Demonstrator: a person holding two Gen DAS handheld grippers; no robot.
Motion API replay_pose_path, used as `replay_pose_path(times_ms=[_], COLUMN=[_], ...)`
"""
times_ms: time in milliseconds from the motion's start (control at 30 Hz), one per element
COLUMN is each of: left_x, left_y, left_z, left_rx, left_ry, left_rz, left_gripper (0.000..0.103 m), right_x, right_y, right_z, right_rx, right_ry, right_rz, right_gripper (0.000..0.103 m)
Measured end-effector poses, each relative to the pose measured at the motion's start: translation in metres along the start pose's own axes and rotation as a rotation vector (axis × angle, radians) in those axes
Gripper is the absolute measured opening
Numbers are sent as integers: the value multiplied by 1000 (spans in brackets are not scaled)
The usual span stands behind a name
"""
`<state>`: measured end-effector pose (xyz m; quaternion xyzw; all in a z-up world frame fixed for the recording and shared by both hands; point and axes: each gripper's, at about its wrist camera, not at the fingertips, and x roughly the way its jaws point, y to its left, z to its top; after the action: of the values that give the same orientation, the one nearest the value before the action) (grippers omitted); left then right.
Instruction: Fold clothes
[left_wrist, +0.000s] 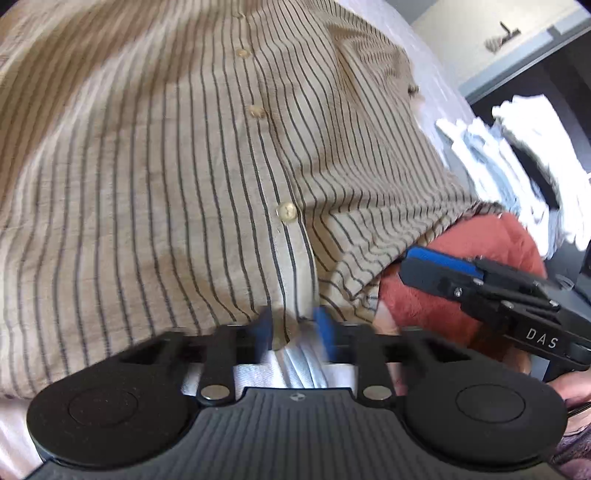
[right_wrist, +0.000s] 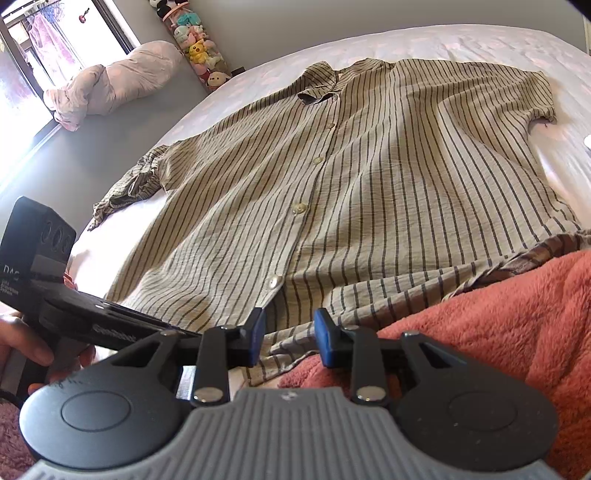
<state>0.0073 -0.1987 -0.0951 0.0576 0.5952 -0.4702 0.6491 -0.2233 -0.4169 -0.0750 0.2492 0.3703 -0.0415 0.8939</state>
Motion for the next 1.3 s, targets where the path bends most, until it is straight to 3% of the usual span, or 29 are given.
replay_pose_path(times_ms=[133,233,433,567,733,967,1300], left_x=[-19,-31,-51,-54,-52,-37,-17], left_y=[11,16,26,42,60,73,89], left_z=[1,7,27,33,35,42,60], left_rx=[-29,-51,-69,-122,-172,-218,-247], left_ry=[-50,-89,-152,-169,-155,-109,-80], left_rz=[-37,-51,27,58,83,110,127], left_gripper=[47,47,50,50,50,50,50], right_x=[-13,-24,-40,-18,9,47,80], right_y=[-15,-28,-81,-128,-187,-268,-324], right_z=[25,46,116,145,181,230,235], right_rx=[36,61,89,175,284,436,610], right_ry=[-14,-30,-124,-139,-157,-184,-215], right_rz=[-6,-16,-153,-219,-302,-414,-436], right_gripper=[37,46,45,39,28,28,29])
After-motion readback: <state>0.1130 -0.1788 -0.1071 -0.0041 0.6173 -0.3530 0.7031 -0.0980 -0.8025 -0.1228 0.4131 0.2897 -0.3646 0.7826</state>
